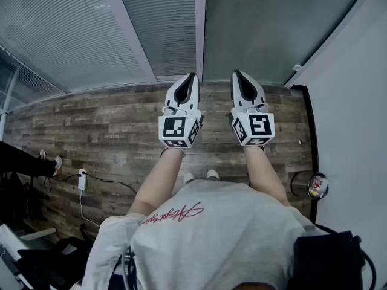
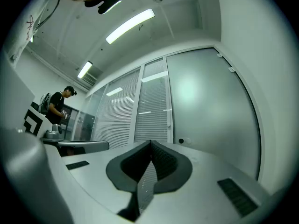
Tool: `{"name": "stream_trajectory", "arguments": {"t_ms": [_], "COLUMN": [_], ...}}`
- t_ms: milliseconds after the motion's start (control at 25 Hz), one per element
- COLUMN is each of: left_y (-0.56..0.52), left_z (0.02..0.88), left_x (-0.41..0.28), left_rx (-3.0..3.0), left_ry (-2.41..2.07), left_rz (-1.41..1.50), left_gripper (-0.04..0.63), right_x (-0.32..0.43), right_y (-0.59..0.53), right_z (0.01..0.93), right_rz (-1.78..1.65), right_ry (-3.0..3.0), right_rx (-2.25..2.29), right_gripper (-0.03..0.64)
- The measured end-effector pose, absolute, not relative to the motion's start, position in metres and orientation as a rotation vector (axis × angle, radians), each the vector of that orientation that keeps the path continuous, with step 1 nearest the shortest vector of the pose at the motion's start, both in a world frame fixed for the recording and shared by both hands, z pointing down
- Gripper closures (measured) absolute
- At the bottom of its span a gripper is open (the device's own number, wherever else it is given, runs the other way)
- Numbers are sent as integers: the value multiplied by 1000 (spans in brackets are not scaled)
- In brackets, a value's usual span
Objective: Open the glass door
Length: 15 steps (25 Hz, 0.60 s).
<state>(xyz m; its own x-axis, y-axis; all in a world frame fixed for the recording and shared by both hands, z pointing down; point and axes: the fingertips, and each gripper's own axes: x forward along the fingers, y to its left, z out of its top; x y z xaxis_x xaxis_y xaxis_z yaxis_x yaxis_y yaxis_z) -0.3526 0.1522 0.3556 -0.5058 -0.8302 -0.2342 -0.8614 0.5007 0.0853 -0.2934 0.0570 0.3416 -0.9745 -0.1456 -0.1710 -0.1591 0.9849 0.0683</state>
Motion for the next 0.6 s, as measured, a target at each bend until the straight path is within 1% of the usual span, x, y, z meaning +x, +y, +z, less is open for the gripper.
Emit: {"name": "stream_trajectory", "arguments": {"t_ms": [600], "left_y": [140], "left_z": [367], "left_x": [-357], "left_rx": [-1465], "left_ry": [2599], "left_rz": [290], "left_gripper": [578], "right_x": [-296], "right_y": [45], "right_z": [349], "right_rz": [90], "right_ry": [2960], "right_rx": [-234], "right_gripper": [600]}}
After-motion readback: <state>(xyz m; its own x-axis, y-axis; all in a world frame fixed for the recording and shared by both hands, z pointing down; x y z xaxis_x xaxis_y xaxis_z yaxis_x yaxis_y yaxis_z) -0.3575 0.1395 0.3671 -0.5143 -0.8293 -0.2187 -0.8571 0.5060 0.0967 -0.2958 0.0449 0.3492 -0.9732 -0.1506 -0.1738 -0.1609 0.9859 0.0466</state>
